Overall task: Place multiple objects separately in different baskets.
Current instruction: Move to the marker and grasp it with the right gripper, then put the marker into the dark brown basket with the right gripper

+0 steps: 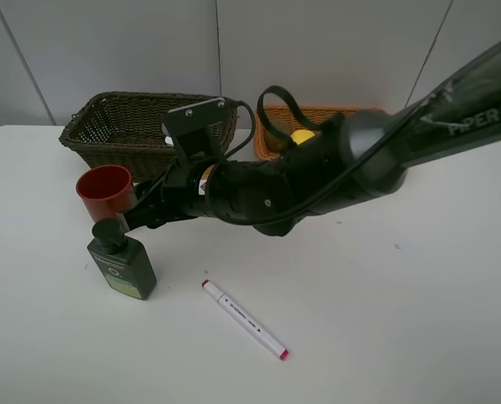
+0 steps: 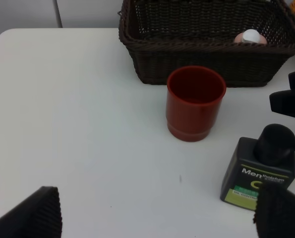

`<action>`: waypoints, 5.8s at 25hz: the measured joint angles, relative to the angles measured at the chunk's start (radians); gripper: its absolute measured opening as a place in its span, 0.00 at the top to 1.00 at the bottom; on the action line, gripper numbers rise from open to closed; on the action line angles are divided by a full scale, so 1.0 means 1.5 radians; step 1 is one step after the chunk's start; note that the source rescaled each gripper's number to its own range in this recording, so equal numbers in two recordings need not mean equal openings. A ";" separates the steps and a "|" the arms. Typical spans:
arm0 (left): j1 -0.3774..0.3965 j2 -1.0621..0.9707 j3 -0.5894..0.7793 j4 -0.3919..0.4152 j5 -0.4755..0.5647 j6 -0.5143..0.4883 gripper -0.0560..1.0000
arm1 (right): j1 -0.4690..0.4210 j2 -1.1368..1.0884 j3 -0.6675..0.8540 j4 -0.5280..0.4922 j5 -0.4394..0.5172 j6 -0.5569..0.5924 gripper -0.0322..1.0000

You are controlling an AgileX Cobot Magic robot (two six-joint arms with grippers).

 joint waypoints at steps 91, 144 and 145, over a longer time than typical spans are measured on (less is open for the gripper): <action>0.000 0.000 0.000 0.000 0.000 0.001 0.00 | 0.000 0.011 -0.006 -0.066 0.605 0.001 0.46; 0.000 0.000 0.000 0.000 0.000 0.001 0.00 | 0.000 0.017 -0.271 -0.191 0.845 0.002 0.97; 0.000 0.000 0.000 0.000 0.000 0.001 0.00 | 0.000 0.017 -0.292 -0.198 0.846 0.002 0.97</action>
